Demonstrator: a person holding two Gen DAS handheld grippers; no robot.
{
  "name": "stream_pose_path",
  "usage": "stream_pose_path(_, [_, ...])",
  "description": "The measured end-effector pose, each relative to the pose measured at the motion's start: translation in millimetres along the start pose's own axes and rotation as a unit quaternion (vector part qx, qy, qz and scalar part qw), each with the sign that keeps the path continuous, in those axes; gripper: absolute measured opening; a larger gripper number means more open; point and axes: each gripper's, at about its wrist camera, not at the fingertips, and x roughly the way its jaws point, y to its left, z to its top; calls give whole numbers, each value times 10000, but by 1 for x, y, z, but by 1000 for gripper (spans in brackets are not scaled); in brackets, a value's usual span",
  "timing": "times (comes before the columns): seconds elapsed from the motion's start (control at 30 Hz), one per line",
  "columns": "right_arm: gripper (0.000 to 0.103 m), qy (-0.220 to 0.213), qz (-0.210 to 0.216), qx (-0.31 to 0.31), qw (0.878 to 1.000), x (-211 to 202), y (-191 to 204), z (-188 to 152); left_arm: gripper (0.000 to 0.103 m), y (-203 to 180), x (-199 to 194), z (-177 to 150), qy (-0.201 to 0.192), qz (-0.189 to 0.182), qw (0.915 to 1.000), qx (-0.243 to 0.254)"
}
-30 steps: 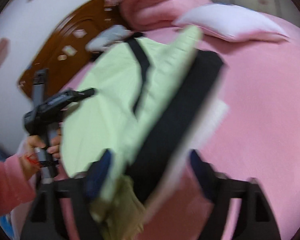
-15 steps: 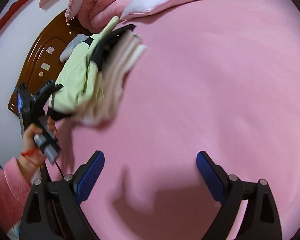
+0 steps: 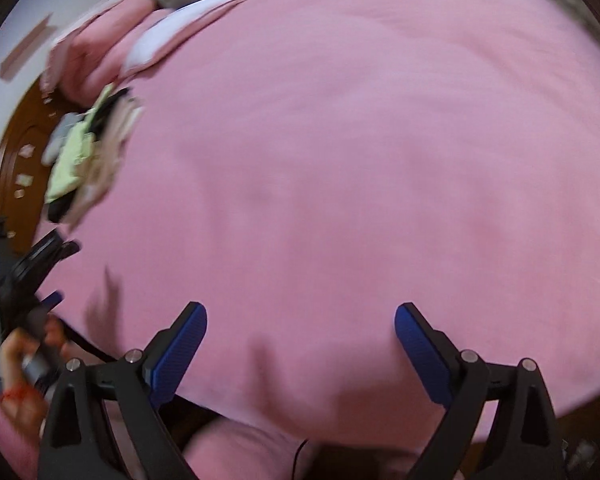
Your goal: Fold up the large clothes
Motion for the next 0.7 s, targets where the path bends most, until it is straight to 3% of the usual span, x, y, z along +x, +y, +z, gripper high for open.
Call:
stream_pose_path(0.1, [96,131,-556,108,9983,-38,-55,-26,96,-43,-47,-61,40,-307,9962,808])
stream_pose_path(0.17, [96,210,-900,302,9953,-62,-83,-43,96,-66,-72,-94,378,-385,9897,1325])
stream_pose_path(0.23, [96,42,-1006,616,9930,-93,-106,-59,96,-86,-102,-120,655,-516,9788,1873])
stream_pose_path(0.33, [96,-209,-830,881,9924,-136,-125,-73,96,-100,-145,-140,630,-717,9697,2250])
stream_pose_path(0.53, [96,-253,-987,477,9937,-197,-104,-73,96,-116,-224,-131,378,-1072,9616,2498])
stream_pose_path(0.63, [96,-51,-548,484,9973,-223,-93,-72,96,-127,-267,-117,-268,-1274,9521,2768])
stream_pose_path(0.7, [96,-195,-380,446,9981,-244,-78,-70,96,-129,-291,-107,-654,-1285,9459,2906])
